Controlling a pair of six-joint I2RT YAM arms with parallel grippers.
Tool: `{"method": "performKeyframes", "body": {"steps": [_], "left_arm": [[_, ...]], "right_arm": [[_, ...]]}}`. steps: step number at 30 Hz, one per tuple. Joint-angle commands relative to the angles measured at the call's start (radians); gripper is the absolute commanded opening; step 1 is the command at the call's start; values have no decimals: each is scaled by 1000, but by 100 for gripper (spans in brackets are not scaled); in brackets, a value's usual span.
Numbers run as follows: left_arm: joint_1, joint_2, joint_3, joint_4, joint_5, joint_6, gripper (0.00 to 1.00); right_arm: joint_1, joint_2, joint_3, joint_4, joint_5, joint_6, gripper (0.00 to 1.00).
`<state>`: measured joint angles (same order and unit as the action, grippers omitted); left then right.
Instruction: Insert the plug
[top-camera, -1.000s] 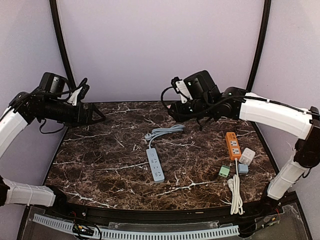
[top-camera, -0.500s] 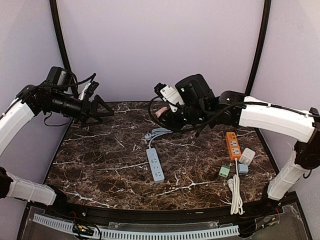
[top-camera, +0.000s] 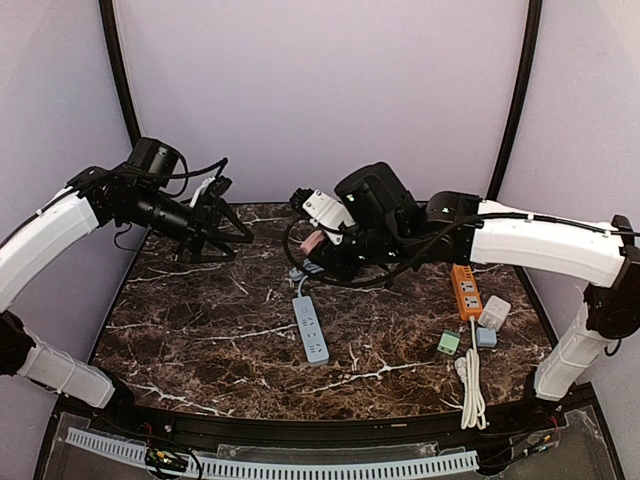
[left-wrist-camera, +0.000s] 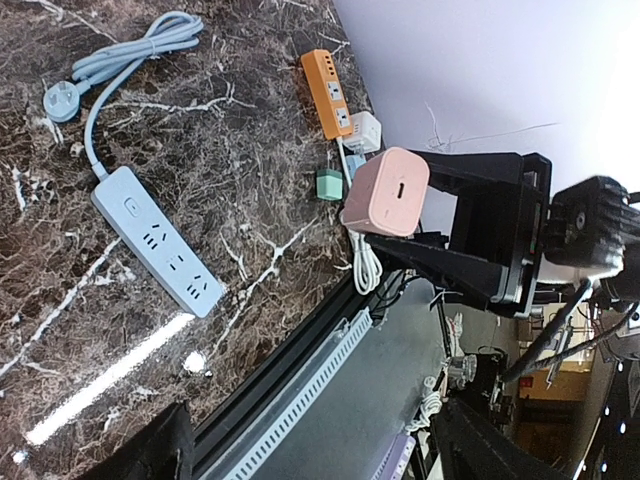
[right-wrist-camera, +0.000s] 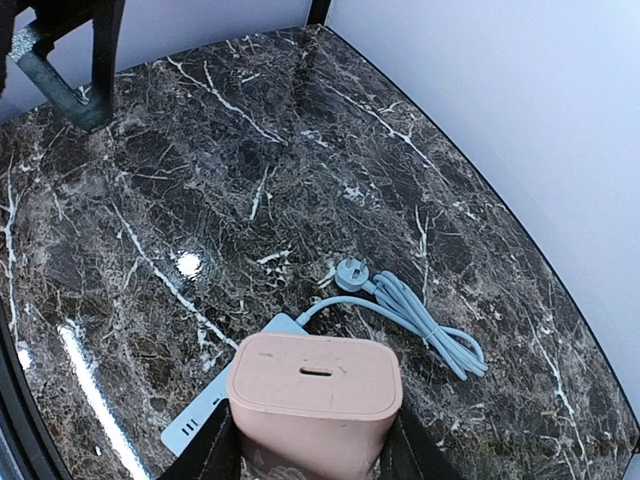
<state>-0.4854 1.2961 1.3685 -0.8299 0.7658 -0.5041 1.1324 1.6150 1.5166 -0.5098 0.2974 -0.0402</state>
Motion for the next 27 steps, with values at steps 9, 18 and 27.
{"method": "performKeyframes", "body": {"steps": [9,18,27], "left_arm": [[-56,88,33,91,71,-12,75],[-141,170,83,143,78,55,71],[-181,227,113,166,69,73,66]], "right_arm": [[40,31,55,5,-61,-71,26],[51,38,75,-36,-136,-81,26],[58,65,115,-65,-142,-81,26]]}}
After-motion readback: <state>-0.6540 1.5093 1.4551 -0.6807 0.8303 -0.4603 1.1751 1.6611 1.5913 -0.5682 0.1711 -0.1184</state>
